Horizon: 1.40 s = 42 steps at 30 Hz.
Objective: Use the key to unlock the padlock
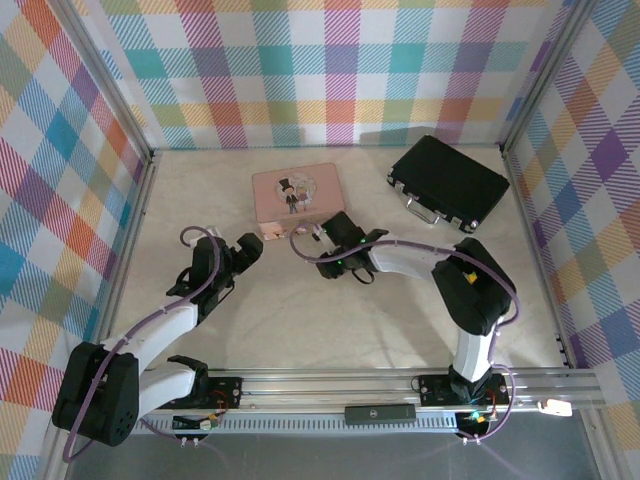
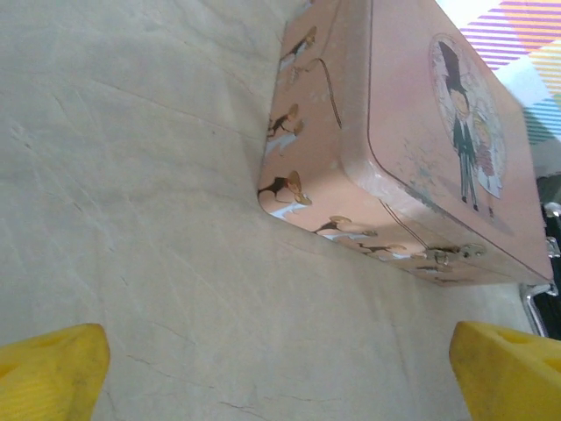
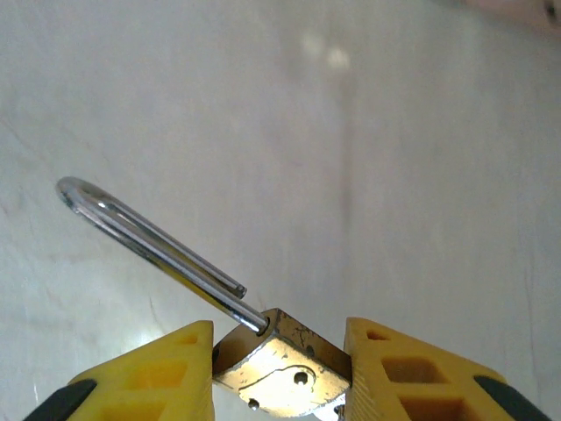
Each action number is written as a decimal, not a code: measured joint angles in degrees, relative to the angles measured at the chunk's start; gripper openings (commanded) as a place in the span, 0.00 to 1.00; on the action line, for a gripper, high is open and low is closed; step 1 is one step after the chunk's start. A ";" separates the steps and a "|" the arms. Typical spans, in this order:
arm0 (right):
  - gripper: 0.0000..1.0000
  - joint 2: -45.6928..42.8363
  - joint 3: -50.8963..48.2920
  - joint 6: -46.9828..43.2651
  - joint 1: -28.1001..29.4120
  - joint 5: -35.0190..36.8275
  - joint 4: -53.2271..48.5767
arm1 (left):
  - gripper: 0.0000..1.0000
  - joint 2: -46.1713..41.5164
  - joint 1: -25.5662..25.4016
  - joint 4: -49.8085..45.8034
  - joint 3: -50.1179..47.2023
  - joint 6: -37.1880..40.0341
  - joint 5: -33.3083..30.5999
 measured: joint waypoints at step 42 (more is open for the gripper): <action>0.78 -23.04 -23.96 -5.05 -30.01 14.32 22.82 | 1.00 5.75 4.11 1.07 5.46 30.95 -30.27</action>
